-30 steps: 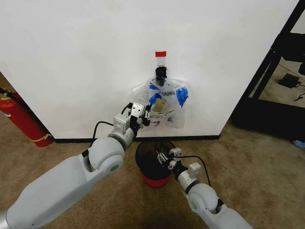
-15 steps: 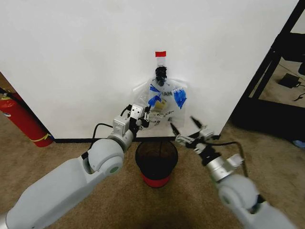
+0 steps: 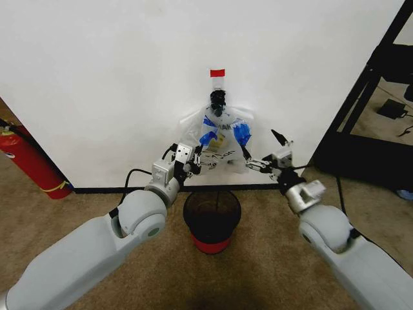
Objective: Pick up the garbage bag from the wall and place it over the trash bin.
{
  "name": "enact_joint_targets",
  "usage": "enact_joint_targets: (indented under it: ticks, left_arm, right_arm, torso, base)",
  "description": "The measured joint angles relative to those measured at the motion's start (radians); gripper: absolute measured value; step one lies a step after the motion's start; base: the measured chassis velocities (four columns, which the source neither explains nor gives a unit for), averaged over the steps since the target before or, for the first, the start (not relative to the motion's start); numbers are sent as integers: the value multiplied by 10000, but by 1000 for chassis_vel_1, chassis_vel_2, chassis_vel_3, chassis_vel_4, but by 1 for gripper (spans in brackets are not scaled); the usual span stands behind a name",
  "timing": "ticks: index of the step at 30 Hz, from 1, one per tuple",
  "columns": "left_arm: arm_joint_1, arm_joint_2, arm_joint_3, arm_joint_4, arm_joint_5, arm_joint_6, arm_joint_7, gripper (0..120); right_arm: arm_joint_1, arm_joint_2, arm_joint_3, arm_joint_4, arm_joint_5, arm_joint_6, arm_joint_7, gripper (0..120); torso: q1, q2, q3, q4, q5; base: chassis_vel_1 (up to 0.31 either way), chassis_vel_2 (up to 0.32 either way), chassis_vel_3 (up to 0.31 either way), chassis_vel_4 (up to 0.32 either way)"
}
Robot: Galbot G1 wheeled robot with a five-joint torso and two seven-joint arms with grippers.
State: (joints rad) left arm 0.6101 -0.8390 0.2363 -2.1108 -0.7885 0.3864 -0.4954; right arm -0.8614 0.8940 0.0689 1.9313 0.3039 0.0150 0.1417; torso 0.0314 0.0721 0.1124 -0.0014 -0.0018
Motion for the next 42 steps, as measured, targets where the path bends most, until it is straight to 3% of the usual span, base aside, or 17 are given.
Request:
enact_joint_targets:
  ticks: [4, 7, 14, 20, 22, 32, 37, 42]
  left_arm:
    - [-42, -26, 21, -4, -7, 4, 4, 0]
    - [-42, -32, 27, -9, -11, 6, 6, 0]
    - [-10, -43, 23, -10, -12, 9, 7, 0]
    - [43, -11, 6, -53, -12, 12, 7, 0]
    - [55, -7, 1, -57, -13, 13, 7, 0]
    - [103, -76, -57, 22, 0, 9, 30, 0]
    - [292, -127, -238, 95, 41, 1, 41, 0]
    - [436, -23, -374, 78, 308, 44, 249, 21]
  right_arm:
    - [947, 266, -777, -741, -385, -126, 69, 98]
    - [1172, 346, -1016, -952, -522, -330, 174, 90]
    - [886, 325, -1041, -837, -570, -437, 285, 67]
    - [941, 335, -969, -908, -533, -294, 329, 39]
    - [949, 335, -966, -905, -512, -293, 344, 35]
    - [629, 259, -693, -149, 491, -279, 708, 0]
    - [1, 162, -256, 482, 1288, -229, 934, 0]
    - [-257, 66, 16, 754, 1721, -169, 1117, 0]
  torso:
    - [0, 0, 0, -1, 0]
    - [0, 0, 0, 1, -1]
    - [0, 0, -1, -5, 0]
    - [0, 0, -1, -1, 0]
    - [0, 0, -1, -1, -1]
    - [0, 0, -1, -1, -1]
    - [0, 0, -1, -2, 0]
    - [-1, 0, -1, -3, 0]
  base:
    - [0, 0, 0, 0]
    - [0, 0, 0, 0]
    - [0, 0, 0, 0]
    - [0, 0, 0, 0]
    - [0, 0, 0, 0]
    - [0, 0, 0, 0]
    - [0, 0, 0, 0]
    - [0, 0, 0, 0]
